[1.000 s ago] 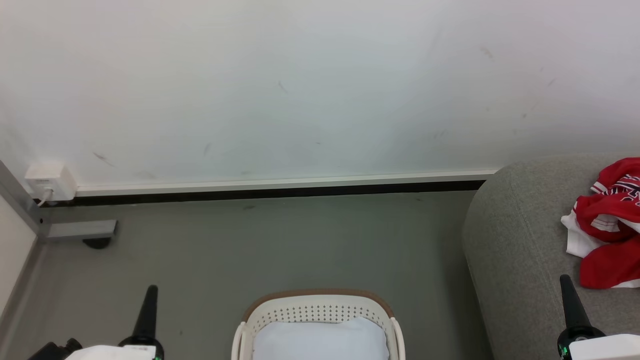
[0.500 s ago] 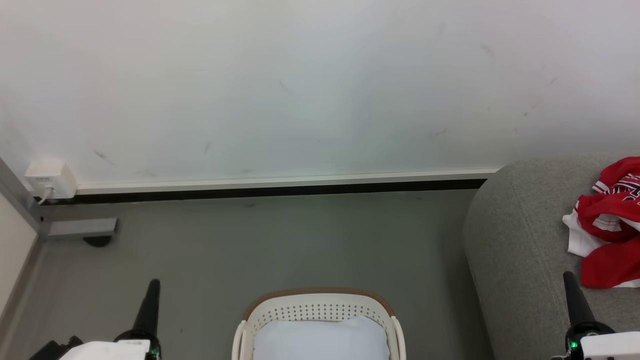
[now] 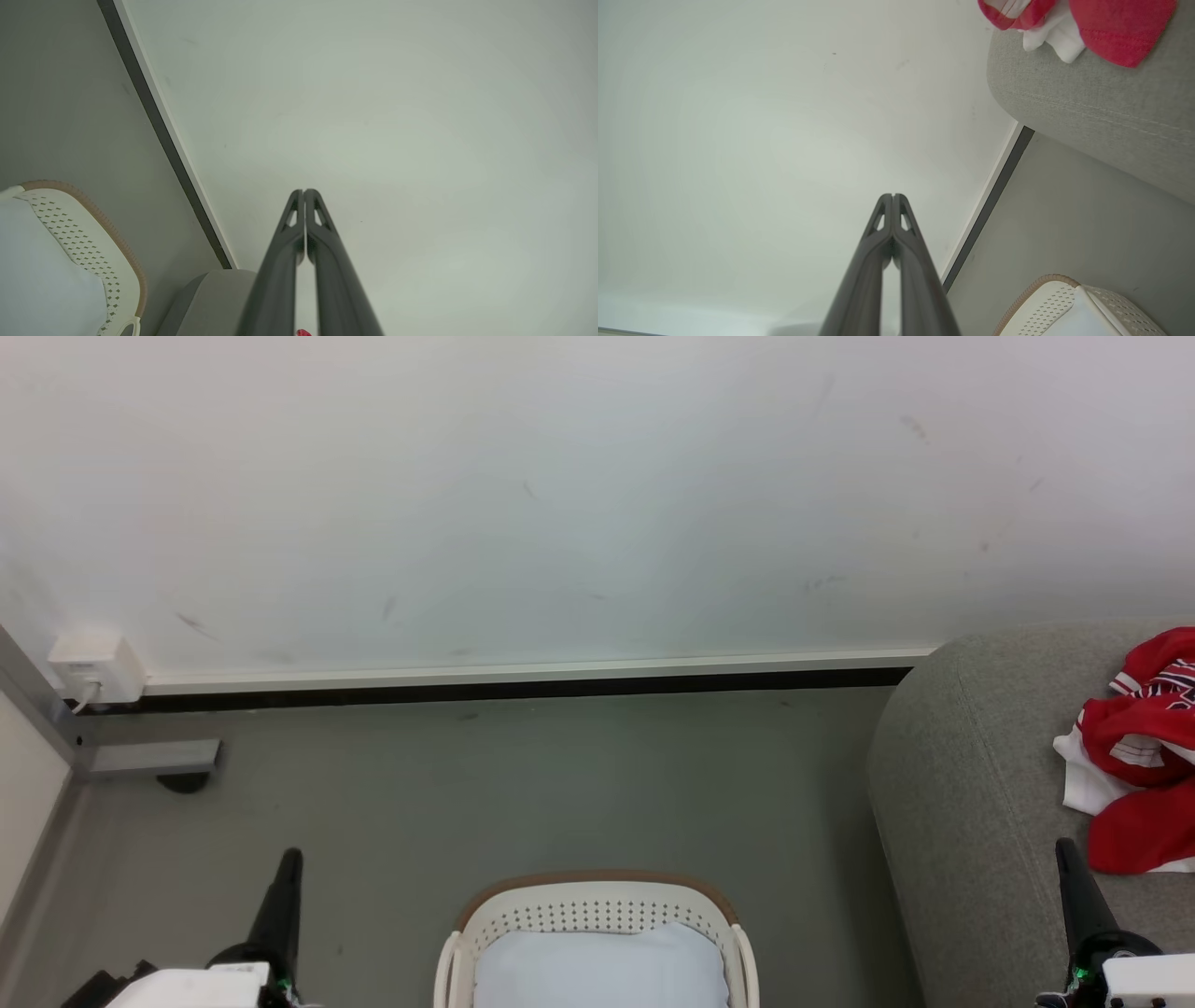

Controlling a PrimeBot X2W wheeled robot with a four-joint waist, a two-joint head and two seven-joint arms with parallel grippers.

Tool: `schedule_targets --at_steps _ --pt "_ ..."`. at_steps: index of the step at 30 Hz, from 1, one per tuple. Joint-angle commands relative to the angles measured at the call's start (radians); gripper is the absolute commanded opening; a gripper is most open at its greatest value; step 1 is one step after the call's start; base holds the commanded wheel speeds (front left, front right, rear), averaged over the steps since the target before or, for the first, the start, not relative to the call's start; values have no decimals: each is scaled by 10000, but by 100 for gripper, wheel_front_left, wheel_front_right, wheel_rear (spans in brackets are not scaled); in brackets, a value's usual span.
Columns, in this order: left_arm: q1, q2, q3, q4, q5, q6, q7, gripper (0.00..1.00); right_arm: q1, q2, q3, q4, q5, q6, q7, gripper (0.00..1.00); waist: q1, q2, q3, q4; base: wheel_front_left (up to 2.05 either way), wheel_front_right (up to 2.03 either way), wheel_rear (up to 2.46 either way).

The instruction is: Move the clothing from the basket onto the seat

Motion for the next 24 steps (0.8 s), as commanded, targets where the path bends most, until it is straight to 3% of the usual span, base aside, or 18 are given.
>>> schedule_targets --at_steps 1,24 --pt "-132 26 44 -59 -227 -76 60 0 -128 10 -69 -91 217 -17 57 0 0 0 4 2 0 0 0" --pt "-228 -18 72 -72 -1538 -92 426 0 -176 72 -277 -125 1478 -21 427 0 0 0 72 40 0 0 0"
